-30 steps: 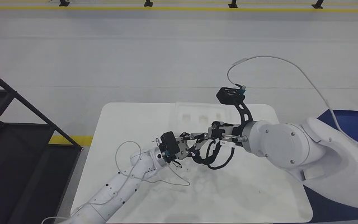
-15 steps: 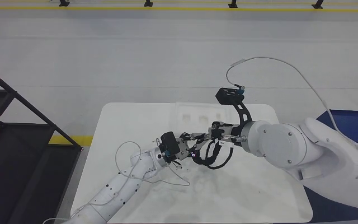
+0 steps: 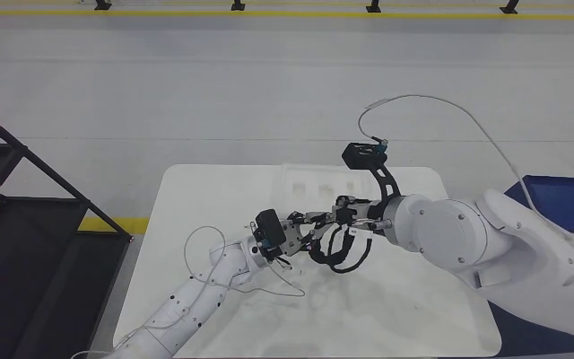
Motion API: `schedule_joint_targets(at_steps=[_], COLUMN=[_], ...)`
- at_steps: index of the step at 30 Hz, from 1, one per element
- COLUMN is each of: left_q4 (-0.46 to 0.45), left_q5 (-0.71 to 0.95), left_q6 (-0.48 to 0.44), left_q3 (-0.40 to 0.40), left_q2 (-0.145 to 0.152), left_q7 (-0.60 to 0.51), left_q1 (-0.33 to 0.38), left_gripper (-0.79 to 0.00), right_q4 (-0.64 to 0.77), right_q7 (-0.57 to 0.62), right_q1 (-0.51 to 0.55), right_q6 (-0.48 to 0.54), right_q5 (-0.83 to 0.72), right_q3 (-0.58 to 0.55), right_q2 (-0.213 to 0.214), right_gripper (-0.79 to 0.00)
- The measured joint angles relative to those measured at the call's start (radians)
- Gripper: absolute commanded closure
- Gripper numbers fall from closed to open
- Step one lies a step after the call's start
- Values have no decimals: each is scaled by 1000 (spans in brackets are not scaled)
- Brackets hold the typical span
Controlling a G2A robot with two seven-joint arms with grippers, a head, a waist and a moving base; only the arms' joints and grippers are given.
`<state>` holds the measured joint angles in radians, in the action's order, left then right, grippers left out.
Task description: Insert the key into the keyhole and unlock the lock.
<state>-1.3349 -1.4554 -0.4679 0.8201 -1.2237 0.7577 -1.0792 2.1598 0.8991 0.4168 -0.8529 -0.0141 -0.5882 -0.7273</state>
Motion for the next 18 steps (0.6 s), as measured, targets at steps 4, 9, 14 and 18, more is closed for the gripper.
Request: schedule_joint_targets(at_steps=[4,9,14,18], left_q4=[0,1,1,2], left_q5=[-1,-7,-12,-14], left_q6=[-6,-10,-12,-13], left_q3=[2,4,8,11], left_q2=[-3,-6,-8,-10], left_q7=[-3,-1,-1,2], left_q1=[0,0,-1,-2], left_gripper=[0,0,0,0], right_q4=[-1,-9,-17,-27], right_q7=[31,45,47,40], right_q1=[-16,-34,-43,-41], right_q6=[-18,-23,-21,-28], right_q5=[61,92,73,58], right_q3=[26,55,61,55], right_q2=[-6,-16,-28,-34], right_gripper=[0,0,0,-332])
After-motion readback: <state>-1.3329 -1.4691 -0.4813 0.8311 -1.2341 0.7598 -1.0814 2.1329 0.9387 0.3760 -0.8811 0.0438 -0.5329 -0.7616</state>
